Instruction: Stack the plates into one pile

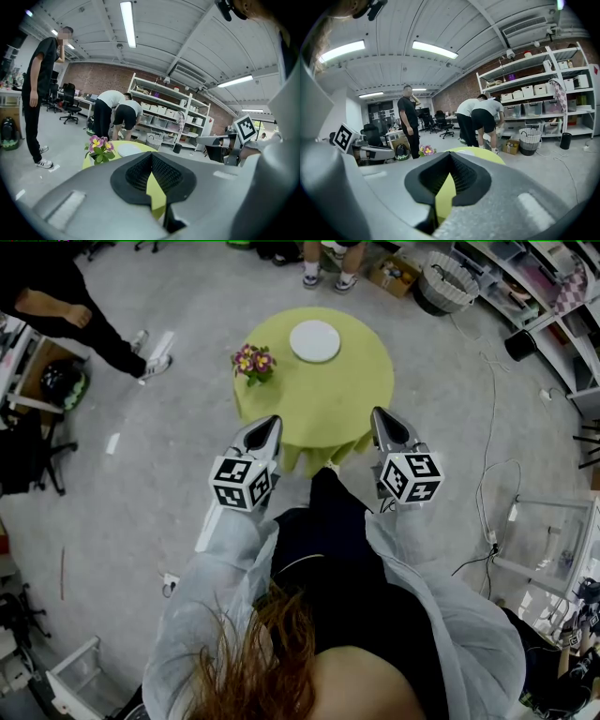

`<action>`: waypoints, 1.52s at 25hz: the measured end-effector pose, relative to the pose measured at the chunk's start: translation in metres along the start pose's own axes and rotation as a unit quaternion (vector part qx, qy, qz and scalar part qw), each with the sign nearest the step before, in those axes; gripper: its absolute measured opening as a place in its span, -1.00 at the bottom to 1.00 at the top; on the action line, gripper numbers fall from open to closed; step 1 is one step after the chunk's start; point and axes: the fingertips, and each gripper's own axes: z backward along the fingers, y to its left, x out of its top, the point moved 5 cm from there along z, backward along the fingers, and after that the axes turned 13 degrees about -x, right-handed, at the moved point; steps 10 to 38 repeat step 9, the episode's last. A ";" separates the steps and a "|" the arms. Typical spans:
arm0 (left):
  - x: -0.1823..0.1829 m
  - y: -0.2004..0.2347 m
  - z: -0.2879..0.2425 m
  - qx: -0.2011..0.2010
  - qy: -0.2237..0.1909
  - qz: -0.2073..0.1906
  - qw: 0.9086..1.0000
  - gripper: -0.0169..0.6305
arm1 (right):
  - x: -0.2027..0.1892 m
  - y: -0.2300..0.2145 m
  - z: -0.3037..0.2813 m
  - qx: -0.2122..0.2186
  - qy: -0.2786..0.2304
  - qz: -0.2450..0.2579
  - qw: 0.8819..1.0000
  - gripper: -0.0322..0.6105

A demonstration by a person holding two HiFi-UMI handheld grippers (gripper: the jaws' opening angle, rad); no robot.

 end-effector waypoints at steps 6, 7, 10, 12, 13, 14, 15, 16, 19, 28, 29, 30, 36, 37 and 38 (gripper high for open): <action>-0.002 -0.005 -0.004 -0.006 0.002 -0.002 1.000 -0.91 | -0.005 -0.002 0.004 -0.001 0.001 -0.010 1.000 -0.90; -0.002 -0.005 -0.003 -0.007 0.002 -0.002 1.000 -0.91 | -0.005 -0.001 0.004 0.000 0.001 -0.011 1.000 -0.89; -0.003 -0.005 -0.003 -0.009 0.004 -0.002 1.000 -0.91 | -0.005 0.001 0.004 0.002 0.001 -0.014 1.000 -0.90; -0.003 -0.005 -0.003 -0.009 0.004 -0.002 1.000 -0.91 | -0.005 0.001 0.004 0.002 0.001 -0.014 1.000 -0.90; -0.003 -0.005 -0.003 -0.009 0.004 -0.002 1.000 -0.91 | -0.005 0.001 0.004 0.002 0.001 -0.014 1.000 -0.90; -0.003 -0.005 -0.003 -0.009 0.004 -0.002 1.000 -0.91 | -0.005 0.001 0.004 0.002 0.001 -0.014 1.000 -0.90; -0.003 -0.005 -0.003 -0.009 0.004 -0.002 1.000 -0.91 | -0.005 0.001 0.004 0.002 0.001 -0.014 1.000 -0.90; -0.003 -0.005 -0.003 -0.009 0.004 -0.002 1.000 -0.91 | -0.005 0.001 0.004 0.002 0.001 -0.014 1.000 -0.90; -0.003 -0.005 -0.003 -0.009 0.004 -0.002 1.000 -0.91 | -0.005 0.001 0.004 0.002 0.001 -0.014 1.000 -0.90; -0.003 -0.005 -0.003 -0.009 0.004 -0.002 1.000 -0.91 | -0.005 0.001 0.004 0.002 0.001 -0.014 1.000 -0.90; -0.003 -0.005 -0.003 -0.009 0.004 -0.002 1.000 -0.91 | -0.005 0.001 0.004 0.002 0.001 -0.014 1.000 -0.90; -0.003 -0.005 -0.003 -0.009 0.004 -0.002 1.000 -0.91 | -0.005 0.001 0.004 0.002 0.001 -0.014 1.000 -0.90; -0.003 -0.005 -0.003 -0.009 0.004 -0.002 1.000 -0.91 | -0.005 0.001 0.004 0.002 0.001 -0.014 1.000 -0.90; -0.003 -0.005 -0.003 -0.009 0.004 -0.002 1.000 -0.91 | -0.005 0.001 0.004 0.002 0.001 -0.014 1.000 -0.90; -0.003 -0.005 -0.003 -0.009 0.004 -0.002 1.000 -0.91 | -0.005 0.001 0.004 0.002 0.001 -0.014 1.000 -0.90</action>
